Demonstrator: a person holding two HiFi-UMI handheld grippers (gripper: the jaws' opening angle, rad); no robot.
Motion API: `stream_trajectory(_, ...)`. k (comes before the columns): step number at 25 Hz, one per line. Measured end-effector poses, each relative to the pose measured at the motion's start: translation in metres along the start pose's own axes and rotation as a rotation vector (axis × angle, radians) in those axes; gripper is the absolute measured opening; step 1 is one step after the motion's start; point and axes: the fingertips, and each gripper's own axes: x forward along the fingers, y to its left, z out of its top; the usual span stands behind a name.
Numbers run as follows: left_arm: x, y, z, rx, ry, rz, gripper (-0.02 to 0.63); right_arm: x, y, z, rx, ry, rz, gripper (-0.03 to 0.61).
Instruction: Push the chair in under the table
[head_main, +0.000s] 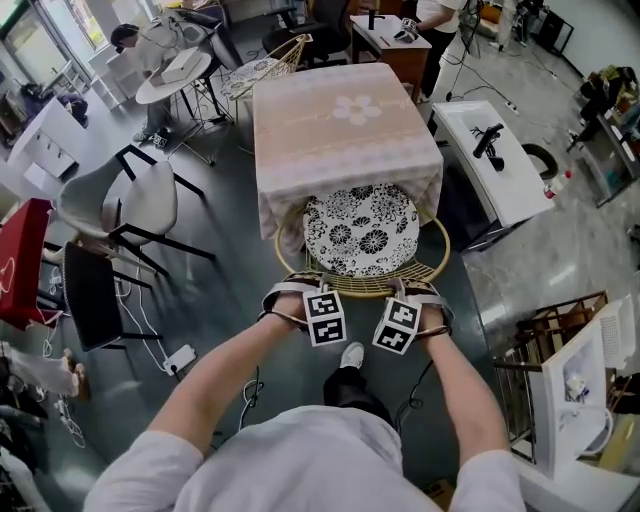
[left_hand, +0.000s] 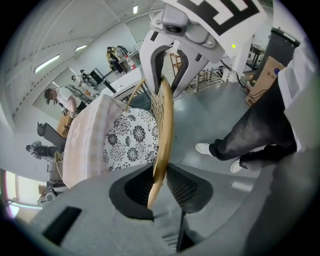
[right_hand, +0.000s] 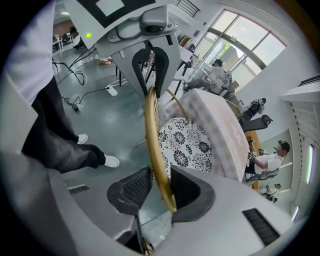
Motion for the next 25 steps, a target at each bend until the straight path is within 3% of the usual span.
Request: stream_trajectory(25, 0.019, 0.050, 0.019, -0.045, 0.019, 0.009, 0.083, 0.025, -0.057, -0.013, -0.062, -0.024, 0.035, 0.100)
